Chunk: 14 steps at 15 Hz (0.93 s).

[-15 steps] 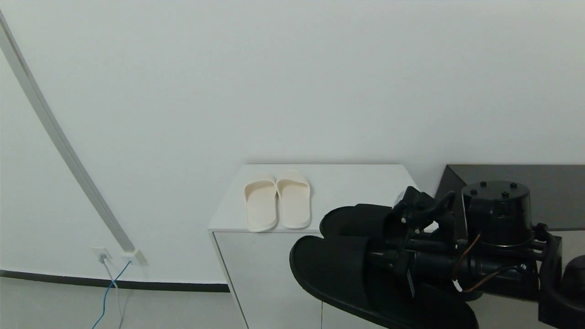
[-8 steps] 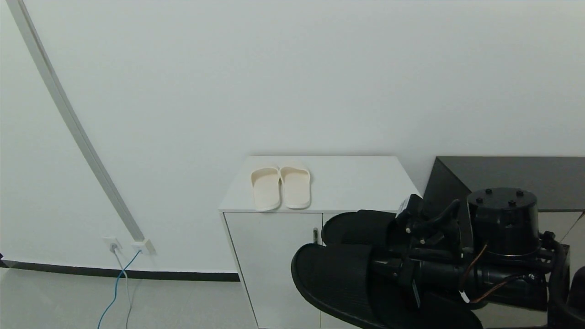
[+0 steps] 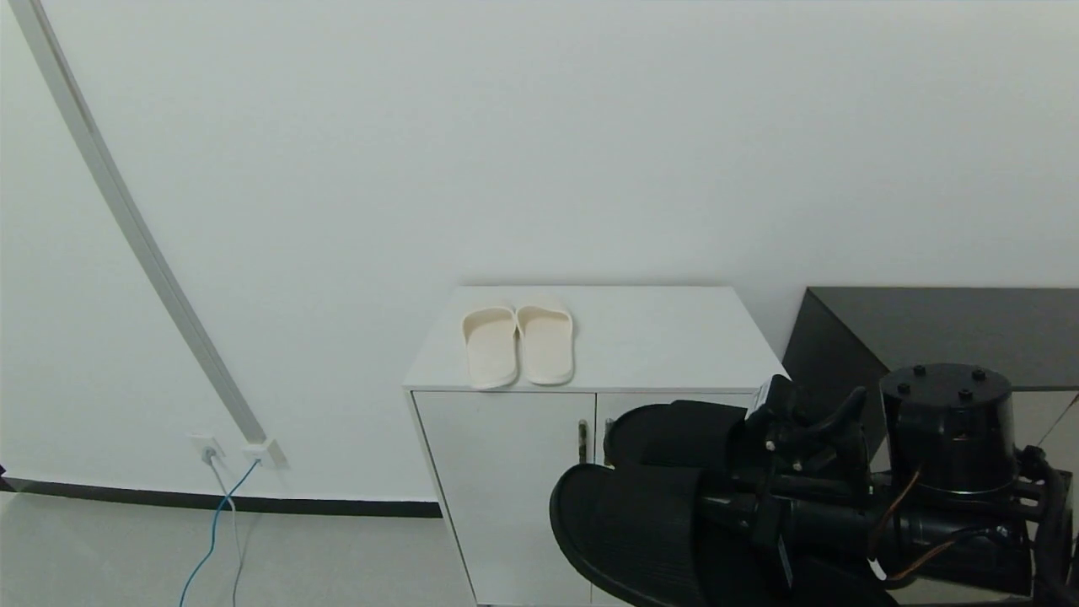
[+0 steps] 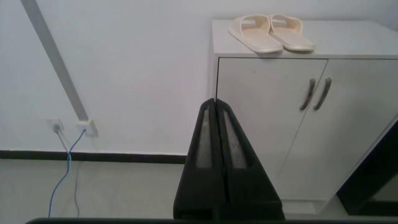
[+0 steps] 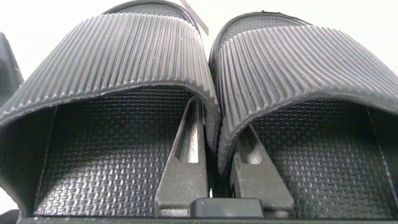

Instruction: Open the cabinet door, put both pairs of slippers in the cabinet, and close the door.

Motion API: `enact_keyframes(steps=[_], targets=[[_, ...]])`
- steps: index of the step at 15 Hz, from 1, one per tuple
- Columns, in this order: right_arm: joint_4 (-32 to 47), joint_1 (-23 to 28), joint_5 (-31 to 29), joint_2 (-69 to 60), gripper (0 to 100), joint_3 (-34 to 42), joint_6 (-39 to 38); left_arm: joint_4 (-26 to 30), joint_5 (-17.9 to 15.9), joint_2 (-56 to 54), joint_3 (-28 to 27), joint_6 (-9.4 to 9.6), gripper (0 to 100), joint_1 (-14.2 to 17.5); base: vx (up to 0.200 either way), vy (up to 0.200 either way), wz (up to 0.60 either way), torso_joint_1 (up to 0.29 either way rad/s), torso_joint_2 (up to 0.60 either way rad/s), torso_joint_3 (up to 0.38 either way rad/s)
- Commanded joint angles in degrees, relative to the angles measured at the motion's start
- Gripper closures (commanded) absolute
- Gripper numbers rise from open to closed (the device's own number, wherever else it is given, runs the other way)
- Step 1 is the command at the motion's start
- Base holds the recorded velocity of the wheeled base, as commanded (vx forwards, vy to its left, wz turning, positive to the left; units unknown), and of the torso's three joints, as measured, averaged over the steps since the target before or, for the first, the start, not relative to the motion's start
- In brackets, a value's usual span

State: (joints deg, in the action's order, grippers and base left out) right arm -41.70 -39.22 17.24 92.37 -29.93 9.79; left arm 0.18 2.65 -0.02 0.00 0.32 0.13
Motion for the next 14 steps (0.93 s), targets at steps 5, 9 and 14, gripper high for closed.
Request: enact_keyframes(steps=[5,9,14], targets=[[-1.3,-0.2,0.1,1.1,100,0.8,0.2,0.0,-0.1,0.0,0.0,0.12,0,0.0,0.0,0.0,0.0,-0.037,0.08,0.051],[-1.3,-0.2,0.1,0.0,100,1.6,0.1,0.0,-0.1,0.0,0.0,0.12,0,0.0,0.0,0.0,0.0,-0.151,0.35,0.19],[-1.2,-0.3,0.1,0.2,100,1.9,0.2,0.0,-0.1,0.0,0.0,0.12,0,0.0,0.0,0.0,0.0,-0.163,0.38,0.212]])
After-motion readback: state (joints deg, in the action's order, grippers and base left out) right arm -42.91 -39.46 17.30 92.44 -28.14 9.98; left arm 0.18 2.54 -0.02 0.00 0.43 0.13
